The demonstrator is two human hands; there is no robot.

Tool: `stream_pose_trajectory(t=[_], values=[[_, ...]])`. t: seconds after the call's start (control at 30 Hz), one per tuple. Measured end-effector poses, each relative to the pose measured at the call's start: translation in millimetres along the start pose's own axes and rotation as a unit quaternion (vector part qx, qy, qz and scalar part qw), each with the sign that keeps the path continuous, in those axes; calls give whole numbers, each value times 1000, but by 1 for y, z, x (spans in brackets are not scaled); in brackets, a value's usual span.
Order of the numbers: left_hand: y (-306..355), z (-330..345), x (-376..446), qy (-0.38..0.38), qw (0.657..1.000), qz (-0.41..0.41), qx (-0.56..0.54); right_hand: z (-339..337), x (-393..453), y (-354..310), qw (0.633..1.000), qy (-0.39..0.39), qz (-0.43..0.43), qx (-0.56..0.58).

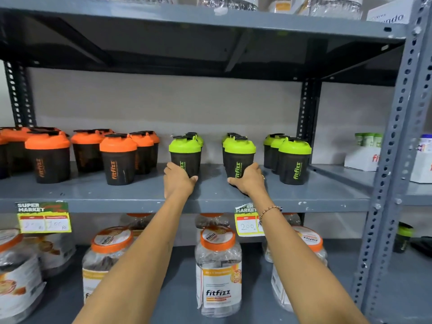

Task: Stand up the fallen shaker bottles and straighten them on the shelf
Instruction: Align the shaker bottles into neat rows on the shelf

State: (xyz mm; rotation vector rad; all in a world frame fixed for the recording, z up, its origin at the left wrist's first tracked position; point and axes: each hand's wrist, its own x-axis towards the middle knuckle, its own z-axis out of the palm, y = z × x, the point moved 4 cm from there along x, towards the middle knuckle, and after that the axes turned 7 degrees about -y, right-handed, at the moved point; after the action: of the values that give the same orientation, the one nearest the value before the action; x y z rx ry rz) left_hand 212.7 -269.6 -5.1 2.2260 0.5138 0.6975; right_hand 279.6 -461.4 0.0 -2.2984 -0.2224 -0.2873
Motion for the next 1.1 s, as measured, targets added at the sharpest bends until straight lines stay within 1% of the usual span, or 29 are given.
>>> stream_pose_trajectory(t=[0.2,0.33,0.4,0.47,0.57,0.63,0.7,0.77,0.87,0.97,1.03,1.1], values=[[-1,1,0,-7,1000,2,15,1,0,1,1000,-13,-5,-12],[2,-3,-2,-29,999,-1,20,-2,-3,0,1000,-18,-5,-10],[3,-6,-8,-45,999,8,18,-5,-12,-1,1000,18,-13,-9],[2,-12,-16,-47,999,28,1,-9,-27,-5,996,83,-41,-13],[-10,-38,-22,12,998,68,-1,-5,-53,-18,983,160,-84,-25],[-27,-65,-20,69,994,81,-5,6,-69,-40,975,176,-136,1],[-53,-95,-15,130,987,93,-9,25,-79,-72,973,140,-180,34],[-83,-126,-7,180,980,86,-3,53,-85,-108,974,71,-210,43],[-130,-168,10,222,973,54,23,99,-87,-155,971,-3,-236,32],[-167,-202,30,216,974,17,61,138,-82,-188,976,-53,-207,44],[-185,-221,44,197,979,-12,45,156,-78,-205,981,-60,-175,62],[-199,-236,58,172,984,-31,19,170,-73,-218,984,-47,-147,84]])
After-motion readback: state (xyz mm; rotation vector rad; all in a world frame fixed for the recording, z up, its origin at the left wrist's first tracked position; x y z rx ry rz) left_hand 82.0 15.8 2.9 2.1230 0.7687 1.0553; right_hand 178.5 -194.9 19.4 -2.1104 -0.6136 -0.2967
